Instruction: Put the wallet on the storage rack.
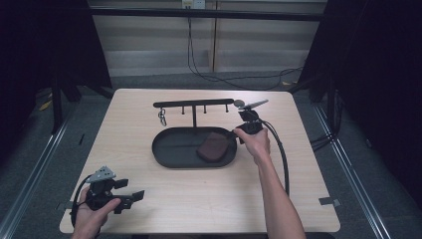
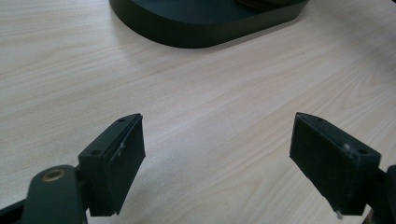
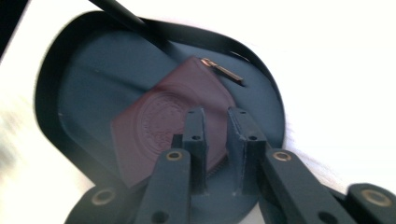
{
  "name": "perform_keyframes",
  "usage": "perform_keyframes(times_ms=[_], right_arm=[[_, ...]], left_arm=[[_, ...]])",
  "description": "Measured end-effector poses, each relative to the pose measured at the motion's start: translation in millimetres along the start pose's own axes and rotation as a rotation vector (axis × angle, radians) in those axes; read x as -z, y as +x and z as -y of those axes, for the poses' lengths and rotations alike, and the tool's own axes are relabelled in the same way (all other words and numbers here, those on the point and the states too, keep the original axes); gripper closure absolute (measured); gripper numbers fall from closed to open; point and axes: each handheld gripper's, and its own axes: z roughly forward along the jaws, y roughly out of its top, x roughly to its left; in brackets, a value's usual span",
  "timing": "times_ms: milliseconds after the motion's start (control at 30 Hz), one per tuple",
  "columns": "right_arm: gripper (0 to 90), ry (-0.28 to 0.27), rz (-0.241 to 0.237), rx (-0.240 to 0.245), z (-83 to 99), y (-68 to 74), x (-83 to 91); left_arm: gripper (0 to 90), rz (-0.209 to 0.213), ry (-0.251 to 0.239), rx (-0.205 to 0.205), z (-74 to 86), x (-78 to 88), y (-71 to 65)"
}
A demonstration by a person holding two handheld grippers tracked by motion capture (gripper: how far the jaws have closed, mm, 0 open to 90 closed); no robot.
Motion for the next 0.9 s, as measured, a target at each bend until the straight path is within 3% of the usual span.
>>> perform_keyframes(times_ms=[100, 267, 433, 667, 900], right_arm=[[71.0, -0.030, 0.004, 0.012, 0.6, 2.0, 4.9], [52.8, -0.080, 0.007, 0.022, 3.4, 1.8, 16.4], [40.6, -0.159, 0.009, 0.039, 8.2, -0.1, 30.3], [27.1, -0.202, 0.038, 0.054, 20.3, -3.9, 43.7], [23.0, -0.227, 0.048, 0.068, 43.2, -8.0, 55.1]], left_arm=[[18.0, -0.002, -0.002, 0.004, 0.2, 0.0, 0.1], [17.9, -0.006, -0.002, 0.010, 0.3, -0.3, 1.2], [17.9, -0.008, -0.007, 0.017, 0.2, -0.2, 1.7], [17.9, -0.007, -0.005, 0.017, 0.5, 0.1, 2.5], [18.0, -0.010, -0.002, 0.030, 0.8, -0.6, 3.3]])
